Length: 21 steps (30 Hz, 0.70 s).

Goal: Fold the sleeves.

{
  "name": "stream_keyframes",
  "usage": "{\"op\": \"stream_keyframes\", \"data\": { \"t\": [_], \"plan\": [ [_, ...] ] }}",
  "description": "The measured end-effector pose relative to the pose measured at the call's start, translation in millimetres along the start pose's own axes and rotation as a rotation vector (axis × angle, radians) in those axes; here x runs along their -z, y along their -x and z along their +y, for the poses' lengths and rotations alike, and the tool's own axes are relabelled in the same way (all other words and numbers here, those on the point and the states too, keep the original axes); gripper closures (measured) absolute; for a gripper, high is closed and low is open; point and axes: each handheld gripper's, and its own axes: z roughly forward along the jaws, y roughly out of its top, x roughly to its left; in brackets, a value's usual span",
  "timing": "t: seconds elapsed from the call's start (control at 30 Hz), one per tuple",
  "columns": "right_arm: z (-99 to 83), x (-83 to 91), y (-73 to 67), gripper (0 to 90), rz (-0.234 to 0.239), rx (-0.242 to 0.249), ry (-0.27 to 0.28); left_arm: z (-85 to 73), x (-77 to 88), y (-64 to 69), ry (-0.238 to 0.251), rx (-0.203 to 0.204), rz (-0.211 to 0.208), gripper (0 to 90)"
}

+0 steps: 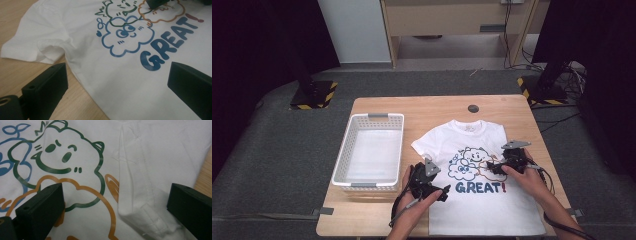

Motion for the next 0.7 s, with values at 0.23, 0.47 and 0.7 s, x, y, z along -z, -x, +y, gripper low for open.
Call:
{"op": "stream_keyframes", "data": {
  "t": [0.23,0.47,0.7],
  "plan": [
    [-2.4,2.4,2.4,1.3,0.003,0.002,-0.001,17.4,-14.8,-5.8,-0.008,-0.009,0.002,1.2],
    [-4.1,4.2,4.2,1.3,0.000,-0.001,-0.001,32.2,-28.9,-17.1,-0.010,0.000,0.015,1.2],
    [-5.6,5.7,5.5,1.3,-0.003,-0.004,0.000,40.2,-44.2,-26.2,-0.028,0.001,0.022,1.1]
  ]
}}
